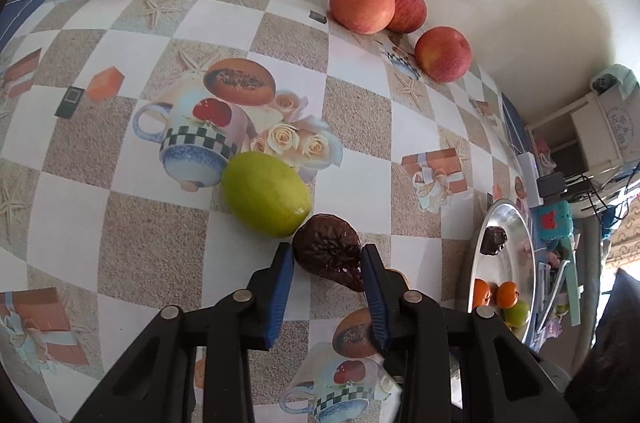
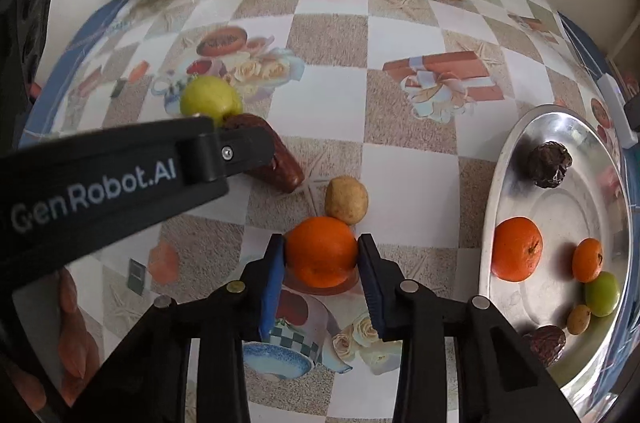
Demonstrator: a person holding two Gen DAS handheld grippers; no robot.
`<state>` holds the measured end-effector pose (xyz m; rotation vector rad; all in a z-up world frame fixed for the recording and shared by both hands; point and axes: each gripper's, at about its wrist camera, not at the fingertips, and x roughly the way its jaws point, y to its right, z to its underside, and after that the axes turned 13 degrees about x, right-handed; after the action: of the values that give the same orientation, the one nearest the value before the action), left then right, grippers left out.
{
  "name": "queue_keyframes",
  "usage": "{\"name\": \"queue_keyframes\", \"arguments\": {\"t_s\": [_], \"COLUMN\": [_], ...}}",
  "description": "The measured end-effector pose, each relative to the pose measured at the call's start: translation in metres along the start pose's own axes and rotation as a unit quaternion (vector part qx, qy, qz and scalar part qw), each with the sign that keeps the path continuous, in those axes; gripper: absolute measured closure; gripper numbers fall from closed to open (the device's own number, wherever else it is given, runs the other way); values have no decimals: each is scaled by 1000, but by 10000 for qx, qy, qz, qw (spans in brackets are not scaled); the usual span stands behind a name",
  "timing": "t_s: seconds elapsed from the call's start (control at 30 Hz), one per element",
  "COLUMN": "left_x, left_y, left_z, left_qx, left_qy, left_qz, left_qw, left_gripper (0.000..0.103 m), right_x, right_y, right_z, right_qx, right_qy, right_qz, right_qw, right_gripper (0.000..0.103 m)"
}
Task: Organize fruits
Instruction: 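Grasp the last dark date with the left gripper while the right gripper grasps an orange, then carry the date and orange into the steel bowl and open both grippers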
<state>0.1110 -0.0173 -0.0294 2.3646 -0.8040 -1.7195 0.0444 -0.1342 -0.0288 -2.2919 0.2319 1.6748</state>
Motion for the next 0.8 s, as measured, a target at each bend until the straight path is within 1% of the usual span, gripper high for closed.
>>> {"name": "queue_keyframes", "arguments": {"t_s": [0.2,0.33,0.57,0.73,0.8], "left_x": [-16,-27,-35,-36,-34], "left_y": [-1,5,19,44,60], "left_z": [-4,-7,-9,-6,-3], "left_qx": [-56,26,171,485,670], "left_qy": [217,378,469,454,404], "left_qz": [74,93,146,142,174], "left_qw": [9997,9992,9986,9977,9968], "left_gripper": [66,66,66,66,66], "right_x": [-27,-41,-48,-53,-55], "right_y": [7,12,30,57,70], "right_z": [-6,-8,-12,-16,-17], "right_qx": [134,236,498,810,983], "right_qy": [386,580,613,655,664], "right_qz": [-213,-193,-73,39,71], "right_qw": [9989,9979,9969,9946,9929], "right_gripper": [65,65,65,65,65]}}
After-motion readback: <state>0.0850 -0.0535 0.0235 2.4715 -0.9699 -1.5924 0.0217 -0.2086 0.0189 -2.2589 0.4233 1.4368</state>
